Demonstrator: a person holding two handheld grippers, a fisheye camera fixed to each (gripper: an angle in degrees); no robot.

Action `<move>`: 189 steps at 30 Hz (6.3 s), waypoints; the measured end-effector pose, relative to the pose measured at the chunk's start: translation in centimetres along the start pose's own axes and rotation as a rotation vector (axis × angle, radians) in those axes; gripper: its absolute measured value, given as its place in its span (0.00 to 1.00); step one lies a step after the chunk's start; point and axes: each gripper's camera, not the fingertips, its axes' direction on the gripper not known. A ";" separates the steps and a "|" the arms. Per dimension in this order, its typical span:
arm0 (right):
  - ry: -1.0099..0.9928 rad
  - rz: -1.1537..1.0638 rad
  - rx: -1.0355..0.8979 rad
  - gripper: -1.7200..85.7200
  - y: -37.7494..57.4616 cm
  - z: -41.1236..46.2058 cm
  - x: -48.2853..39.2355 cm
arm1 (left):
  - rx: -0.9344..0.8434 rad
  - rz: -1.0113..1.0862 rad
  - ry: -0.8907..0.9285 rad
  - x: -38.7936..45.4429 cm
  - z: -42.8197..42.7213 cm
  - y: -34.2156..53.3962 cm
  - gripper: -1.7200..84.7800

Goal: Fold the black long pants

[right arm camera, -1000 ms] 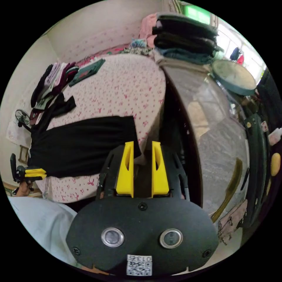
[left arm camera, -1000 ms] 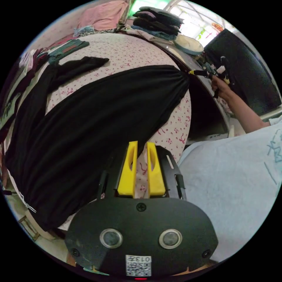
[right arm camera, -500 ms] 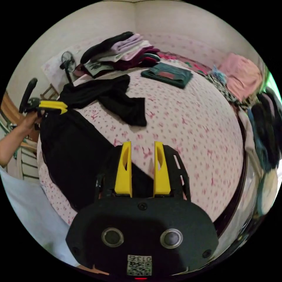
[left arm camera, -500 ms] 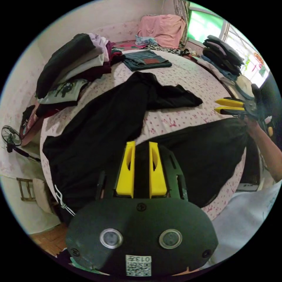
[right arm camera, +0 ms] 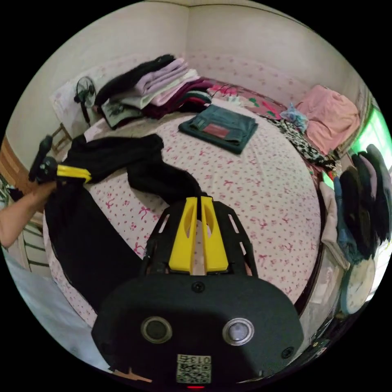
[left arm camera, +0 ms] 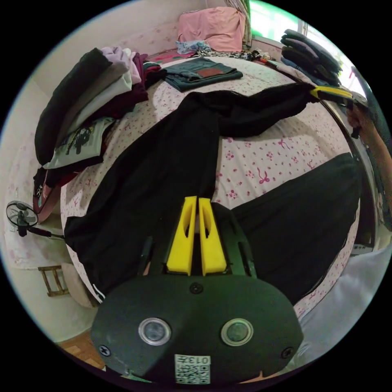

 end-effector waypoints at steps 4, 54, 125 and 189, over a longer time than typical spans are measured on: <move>-0.009 0.144 0.094 0.04 1.7 -6.0 6.0 | 0.069 -0.002 0.029 -1.1 -3.1 0.5 0.02; -0.081 0.390 -0.343 0.05 -3.1 -3.3 23.2 | -0.065 -0.352 0.001 -26.5 -9.2 -11.6 0.06; 0.112 0.446 -0.222 0.10 0.9 1.6 14.2 | -0.067 0.412 0.163 -2.0 -4.6 -9.0 0.08; 0.065 0.269 -0.154 0.02 12.3 -4.9 2.4 | 0.136 0.170 0.137 7.4 -9.7 6.1 0.02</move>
